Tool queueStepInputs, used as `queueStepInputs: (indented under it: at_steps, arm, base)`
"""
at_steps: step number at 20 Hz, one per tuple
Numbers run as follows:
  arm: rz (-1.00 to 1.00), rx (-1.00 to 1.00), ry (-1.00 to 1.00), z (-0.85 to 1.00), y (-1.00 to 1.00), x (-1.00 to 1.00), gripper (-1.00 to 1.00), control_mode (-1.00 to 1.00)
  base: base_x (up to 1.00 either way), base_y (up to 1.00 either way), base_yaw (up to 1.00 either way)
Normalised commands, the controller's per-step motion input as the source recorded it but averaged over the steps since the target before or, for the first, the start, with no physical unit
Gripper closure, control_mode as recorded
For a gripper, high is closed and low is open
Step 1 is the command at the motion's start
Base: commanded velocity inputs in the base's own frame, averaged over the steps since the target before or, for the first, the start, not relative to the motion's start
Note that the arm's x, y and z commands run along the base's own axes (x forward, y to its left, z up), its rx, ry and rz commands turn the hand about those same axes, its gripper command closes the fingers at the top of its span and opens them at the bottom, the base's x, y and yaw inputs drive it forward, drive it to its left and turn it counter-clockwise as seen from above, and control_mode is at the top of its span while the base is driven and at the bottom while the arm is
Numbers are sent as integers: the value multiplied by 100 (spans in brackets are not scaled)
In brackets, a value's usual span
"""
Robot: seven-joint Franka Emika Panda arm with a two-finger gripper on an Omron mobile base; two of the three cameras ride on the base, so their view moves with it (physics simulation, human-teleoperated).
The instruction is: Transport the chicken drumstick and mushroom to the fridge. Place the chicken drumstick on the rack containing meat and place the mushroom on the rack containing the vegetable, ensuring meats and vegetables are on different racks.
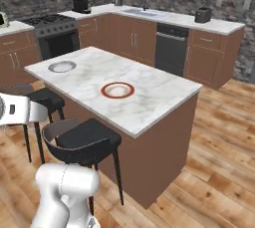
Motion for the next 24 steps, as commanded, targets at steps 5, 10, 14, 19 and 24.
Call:
queueStepInputs:
  at_steps: [5, 10, 14, 19, 24]
  arm:
    - [0, 0, 0, 0, 0, 0, 100, 100]
    - [0, 0, 0, 0, 0, 0, 100, 100]
    - [0, 0, 0, 0, 0, 0, 100, 100]
    - [0, 0, 0, 0, 0, 0, 100, 100]
    - [0, 0, 0, 0, 0, 0, 100, 100]
  base:
    - [0, 99, 67]
    - [-2, 60, 81]
    - [0, 0, 100]
    - [45, -19, 82]
    - [100, -27, 61]
